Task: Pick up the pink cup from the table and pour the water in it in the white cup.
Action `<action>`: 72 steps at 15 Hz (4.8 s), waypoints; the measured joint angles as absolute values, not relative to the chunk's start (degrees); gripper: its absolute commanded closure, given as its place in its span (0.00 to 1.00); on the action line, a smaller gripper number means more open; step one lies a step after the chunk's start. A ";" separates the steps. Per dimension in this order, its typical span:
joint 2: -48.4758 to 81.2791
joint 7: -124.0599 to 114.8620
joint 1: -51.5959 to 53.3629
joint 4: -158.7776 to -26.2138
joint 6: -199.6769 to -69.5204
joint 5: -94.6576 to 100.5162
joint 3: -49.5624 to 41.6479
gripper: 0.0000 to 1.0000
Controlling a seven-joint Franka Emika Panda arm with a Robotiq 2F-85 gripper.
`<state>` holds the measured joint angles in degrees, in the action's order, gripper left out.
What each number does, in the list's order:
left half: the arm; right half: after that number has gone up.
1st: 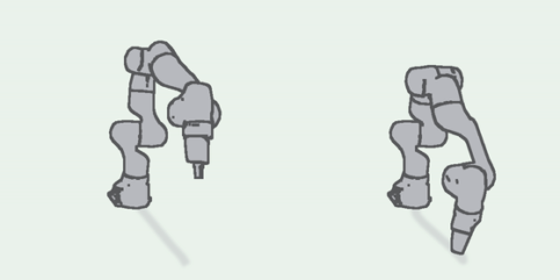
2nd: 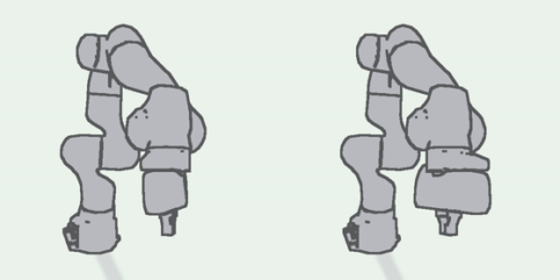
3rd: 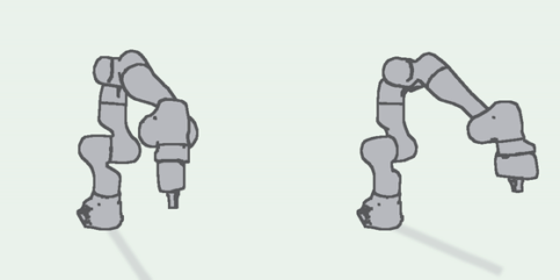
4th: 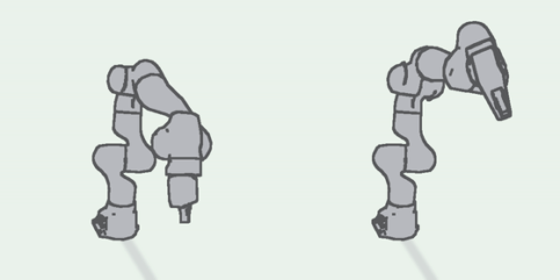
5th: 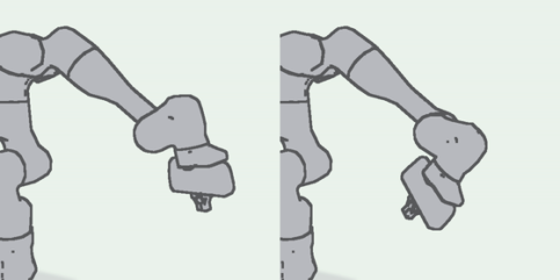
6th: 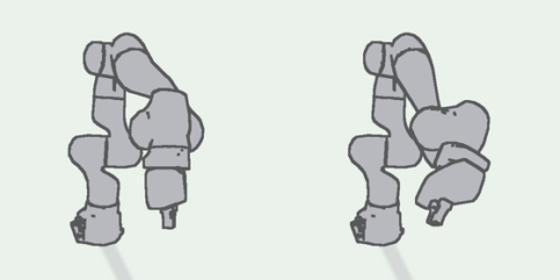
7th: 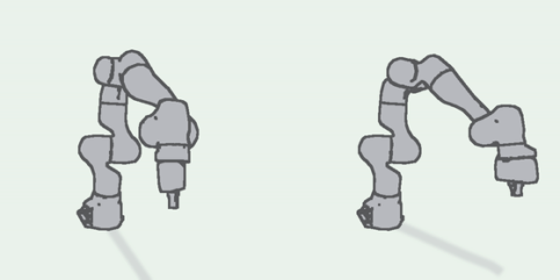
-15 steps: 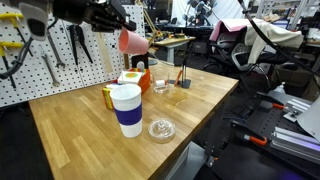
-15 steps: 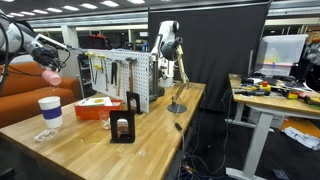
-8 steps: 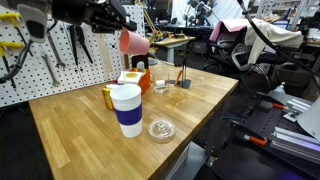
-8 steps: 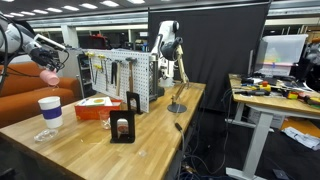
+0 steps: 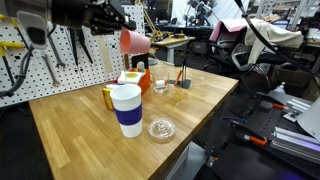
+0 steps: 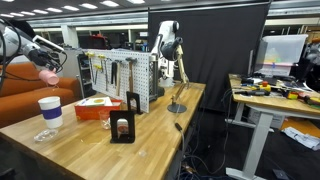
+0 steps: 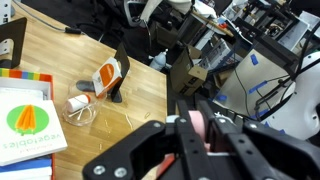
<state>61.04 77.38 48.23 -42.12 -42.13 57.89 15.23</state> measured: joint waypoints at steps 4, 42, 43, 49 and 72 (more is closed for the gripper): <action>61.80 80.61 49.35 -41.95 -42.08 60.43 14.85 0.96; 63.89 50.10 43.71 -20.37 -54.59 18.54 5.11 0.96; 63.16 48.09 43.56 -20.38 -54.69 17.74 4.86 0.96; 59.84 30.36 42.39 -20.39 -54.91 11.92 4.79 0.96; 70.96 15.46 49.76 -21.43 -75.25 0.92 8.88 0.96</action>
